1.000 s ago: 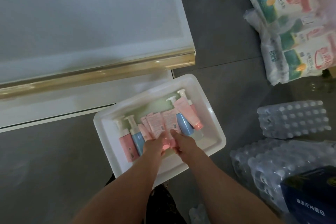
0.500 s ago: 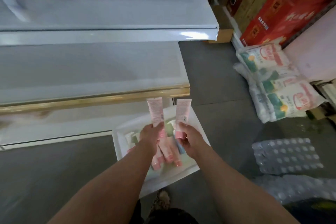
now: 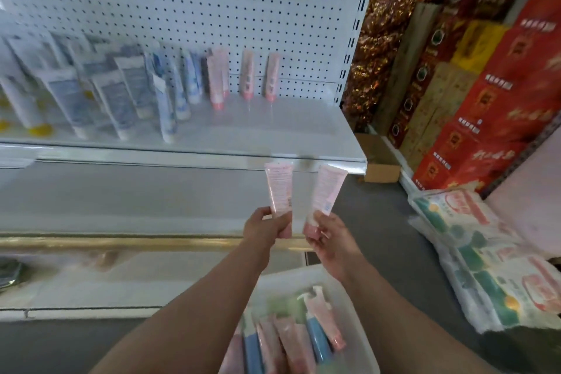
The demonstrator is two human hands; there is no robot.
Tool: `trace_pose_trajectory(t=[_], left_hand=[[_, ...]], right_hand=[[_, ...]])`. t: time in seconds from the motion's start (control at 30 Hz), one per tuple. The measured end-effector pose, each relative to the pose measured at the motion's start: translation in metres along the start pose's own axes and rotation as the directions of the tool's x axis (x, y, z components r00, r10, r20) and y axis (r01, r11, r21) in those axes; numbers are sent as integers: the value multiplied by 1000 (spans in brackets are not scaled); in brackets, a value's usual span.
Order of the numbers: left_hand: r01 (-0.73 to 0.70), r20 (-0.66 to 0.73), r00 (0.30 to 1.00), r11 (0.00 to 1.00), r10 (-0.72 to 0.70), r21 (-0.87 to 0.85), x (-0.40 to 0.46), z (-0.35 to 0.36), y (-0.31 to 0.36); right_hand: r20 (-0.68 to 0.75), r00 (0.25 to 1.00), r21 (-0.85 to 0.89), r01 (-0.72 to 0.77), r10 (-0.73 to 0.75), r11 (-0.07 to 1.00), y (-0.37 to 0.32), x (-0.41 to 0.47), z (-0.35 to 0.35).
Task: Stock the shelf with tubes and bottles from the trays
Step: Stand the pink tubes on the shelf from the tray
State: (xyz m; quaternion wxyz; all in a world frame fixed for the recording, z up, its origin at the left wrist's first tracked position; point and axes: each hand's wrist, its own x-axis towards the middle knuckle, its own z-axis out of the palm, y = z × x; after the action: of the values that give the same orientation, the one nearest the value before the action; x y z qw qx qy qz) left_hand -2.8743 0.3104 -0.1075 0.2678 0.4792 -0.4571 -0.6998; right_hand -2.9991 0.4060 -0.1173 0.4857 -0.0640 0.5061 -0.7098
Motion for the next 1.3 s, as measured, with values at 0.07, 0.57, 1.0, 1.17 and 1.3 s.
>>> trace_pose_trajectory(t=[0.07, 0.57, 1.0, 1.17, 1.3], left_hand=[[-63, -14, 998, 998, 64, 7, -1, -6, 23], [-297, -121, 945, 952, 304, 75, 84, -35, 157], [-364, -157, 894, 884, 420, 294, 200, -34, 189], [-387, -142, 881, 860, 451, 332, 238, -31, 190], [-397, -141, 867, 834, 478, 383, 258, -25, 202]], right_hand=[[34, 999, -15, 25, -24, 1000, -11, 3, 18], [106, 955, -167, 291, -276, 942, -91, 74, 141], [-79, 877, -620, 329, -474, 712, -113, 187, 168], [-70, 846, -691, 341, -529, 637, -109, 227, 175], [-66, 836, -708, 346, -545, 616, -113, 253, 185]])
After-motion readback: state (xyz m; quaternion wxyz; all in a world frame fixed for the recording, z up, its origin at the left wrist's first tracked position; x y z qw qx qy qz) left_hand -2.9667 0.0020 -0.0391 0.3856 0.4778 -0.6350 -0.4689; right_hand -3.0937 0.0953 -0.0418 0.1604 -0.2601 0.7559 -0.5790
